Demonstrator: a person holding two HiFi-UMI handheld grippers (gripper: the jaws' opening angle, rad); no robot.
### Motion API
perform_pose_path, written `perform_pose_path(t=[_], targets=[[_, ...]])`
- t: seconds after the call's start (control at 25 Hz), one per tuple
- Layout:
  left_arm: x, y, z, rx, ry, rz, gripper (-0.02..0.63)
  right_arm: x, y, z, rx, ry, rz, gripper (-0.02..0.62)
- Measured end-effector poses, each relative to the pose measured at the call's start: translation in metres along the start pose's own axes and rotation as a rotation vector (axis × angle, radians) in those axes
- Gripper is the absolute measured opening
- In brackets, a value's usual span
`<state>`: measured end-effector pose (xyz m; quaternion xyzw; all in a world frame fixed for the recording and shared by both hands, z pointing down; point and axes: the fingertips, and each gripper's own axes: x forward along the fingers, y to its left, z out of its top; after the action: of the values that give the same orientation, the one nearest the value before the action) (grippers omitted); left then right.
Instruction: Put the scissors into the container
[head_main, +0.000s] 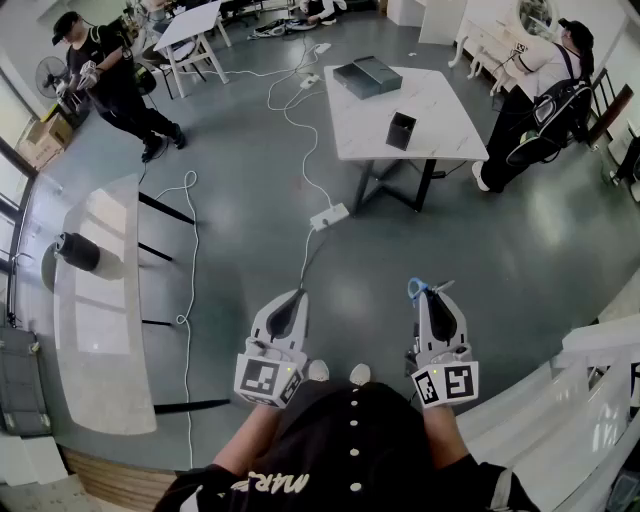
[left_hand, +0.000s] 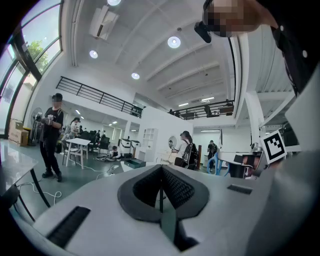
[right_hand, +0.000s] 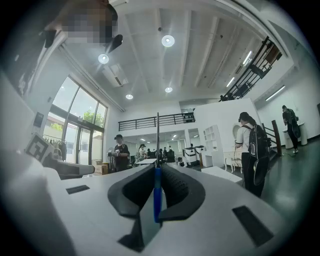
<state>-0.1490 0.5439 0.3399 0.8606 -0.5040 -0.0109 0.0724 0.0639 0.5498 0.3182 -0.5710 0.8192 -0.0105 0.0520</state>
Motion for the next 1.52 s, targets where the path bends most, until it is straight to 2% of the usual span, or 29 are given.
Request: perform_pose_path(t=[0.32, 0.68, 1.16, 1.52], targets=[[0.000, 0.004, 0.002, -0.001, -0.005, -0.014, 0.026, 0.005, 0.006, 0.001, -0.004, -0.001, -0.002, 0.052], [-0.011, 0.017, 0.005, 0.007, -0.011, -0.040, 0.026, 0.015, 0.031, -0.002, -0.018, -0.007, 0.004, 0.052], [-0.031, 0.046, -0.013, -0.009, 0.009, -0.093, 0.026, 0.019, 0.067, -0.022, -0.042, 0.017, -0.029, 0.052], [-0.011, 0.056, -0.010, -0.018, 0.011, -0.114, 0.026, 0.037, 0.072, -0.024, -0.077, 0.024, -0.023, 0.052]])
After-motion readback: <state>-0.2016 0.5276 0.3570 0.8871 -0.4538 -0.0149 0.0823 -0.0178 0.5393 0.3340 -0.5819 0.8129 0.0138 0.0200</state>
